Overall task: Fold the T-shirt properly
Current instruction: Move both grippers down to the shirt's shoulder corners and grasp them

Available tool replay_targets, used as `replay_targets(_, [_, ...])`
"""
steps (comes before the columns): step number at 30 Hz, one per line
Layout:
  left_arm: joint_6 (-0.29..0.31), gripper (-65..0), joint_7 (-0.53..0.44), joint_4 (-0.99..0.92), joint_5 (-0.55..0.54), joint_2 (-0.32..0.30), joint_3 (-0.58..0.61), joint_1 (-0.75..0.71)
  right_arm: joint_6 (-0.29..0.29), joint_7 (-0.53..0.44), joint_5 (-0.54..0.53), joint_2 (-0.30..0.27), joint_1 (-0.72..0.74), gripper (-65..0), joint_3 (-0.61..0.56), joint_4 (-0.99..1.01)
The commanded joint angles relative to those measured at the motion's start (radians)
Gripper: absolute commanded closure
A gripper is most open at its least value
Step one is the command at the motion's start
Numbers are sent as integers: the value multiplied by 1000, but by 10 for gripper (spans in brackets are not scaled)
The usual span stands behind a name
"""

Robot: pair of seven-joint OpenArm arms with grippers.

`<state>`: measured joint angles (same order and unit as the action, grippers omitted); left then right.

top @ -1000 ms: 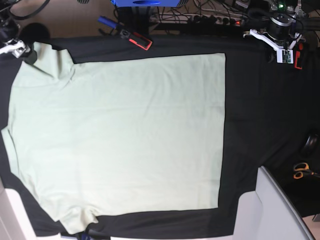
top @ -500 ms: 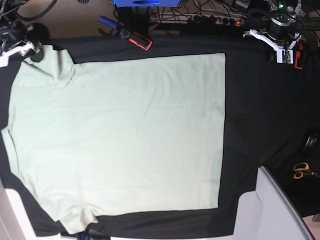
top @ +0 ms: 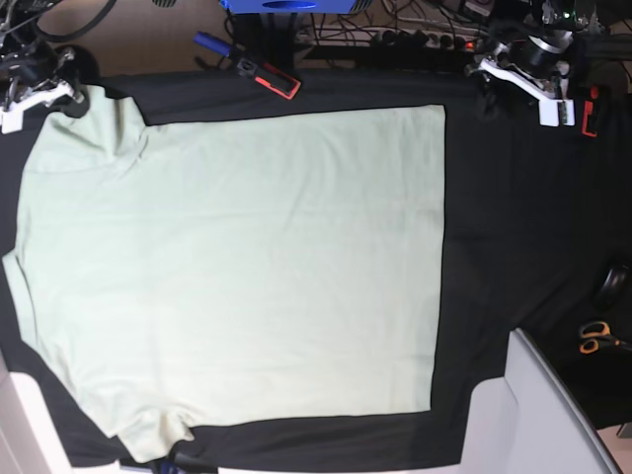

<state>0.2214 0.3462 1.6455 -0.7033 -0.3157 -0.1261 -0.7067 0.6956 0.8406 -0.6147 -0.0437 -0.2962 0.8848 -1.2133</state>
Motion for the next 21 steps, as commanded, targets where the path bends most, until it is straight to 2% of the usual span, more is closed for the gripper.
replay_targets(1, [36, -343, 4, 0, -26, -3, -5, 8, 3, 9, 3, -9, -1, -1, 0, -9])
replay_targets(4, [56, -343, 69, -32, -75, 11, -13, 34, 3, 10, 3, -11, -1, -1, 0, -9])
replay_targets(15, [57, -344, 70, -147, -83, 22, -5, 85, 3, 12, 3, -14, -1, -1, 0, -9])
replay_targets(21, [59, -344, 77, -169, -83, 48, -2, 124, 3, 12, 5, -14, -1, -1, 0, -9])
